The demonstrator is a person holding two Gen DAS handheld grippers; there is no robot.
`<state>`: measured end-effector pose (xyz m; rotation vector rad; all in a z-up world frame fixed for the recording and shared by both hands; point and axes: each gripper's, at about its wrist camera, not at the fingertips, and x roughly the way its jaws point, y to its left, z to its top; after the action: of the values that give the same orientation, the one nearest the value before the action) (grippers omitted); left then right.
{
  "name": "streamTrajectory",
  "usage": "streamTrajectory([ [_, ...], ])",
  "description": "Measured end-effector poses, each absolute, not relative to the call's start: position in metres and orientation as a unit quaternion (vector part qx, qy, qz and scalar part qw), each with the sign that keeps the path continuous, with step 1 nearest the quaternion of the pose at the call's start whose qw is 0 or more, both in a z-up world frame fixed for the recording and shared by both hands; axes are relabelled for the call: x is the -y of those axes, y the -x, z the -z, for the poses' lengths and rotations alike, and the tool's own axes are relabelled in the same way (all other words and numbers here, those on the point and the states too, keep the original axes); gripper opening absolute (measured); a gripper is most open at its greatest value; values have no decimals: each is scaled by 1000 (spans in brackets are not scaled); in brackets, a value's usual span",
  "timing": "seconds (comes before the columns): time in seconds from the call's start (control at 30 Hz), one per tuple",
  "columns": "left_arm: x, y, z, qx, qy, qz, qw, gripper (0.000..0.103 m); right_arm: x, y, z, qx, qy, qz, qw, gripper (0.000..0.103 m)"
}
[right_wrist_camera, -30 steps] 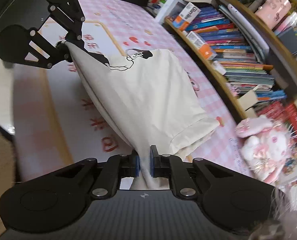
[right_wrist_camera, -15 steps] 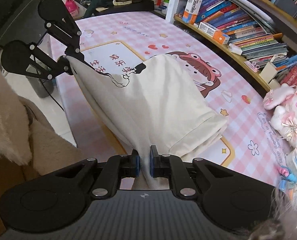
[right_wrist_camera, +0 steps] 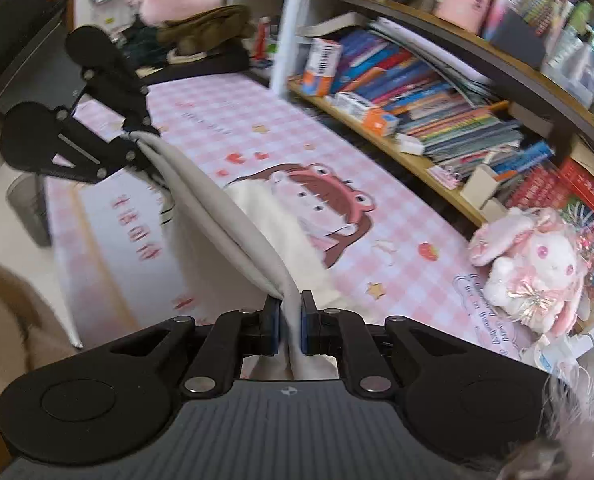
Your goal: Fold clothes
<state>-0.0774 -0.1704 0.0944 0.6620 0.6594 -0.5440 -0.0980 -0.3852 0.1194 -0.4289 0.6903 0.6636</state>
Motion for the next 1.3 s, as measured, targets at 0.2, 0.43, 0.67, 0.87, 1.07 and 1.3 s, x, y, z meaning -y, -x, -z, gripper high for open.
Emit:
streamTrajectory([
  [0.2,176,29,-69,-343,-316,250,848,14,385,44,-98,-351,186,-300,867,9],
  [0.43,175,-1,-45,-361,-335,245,835,30,374,-10,-60,-387,194,-296,851,9],
  [0.67,159,-7,-29,-366,-370,227,823,64,369,-41,-26,-415,196,-289,840,13],
  [0.87,126,-9,-33,-391,-214,220,868,64,370,-58,-4,-397,157,-210,880,39],
  [1.07,86,-17,-20,-425,38,217,878,47,402,-32,-16,-387,19,-135,912,39],
  [1.3,83,-27,11,-457,84,214,859,32,419,13,-9,-409,-98,-128,898,37],
])
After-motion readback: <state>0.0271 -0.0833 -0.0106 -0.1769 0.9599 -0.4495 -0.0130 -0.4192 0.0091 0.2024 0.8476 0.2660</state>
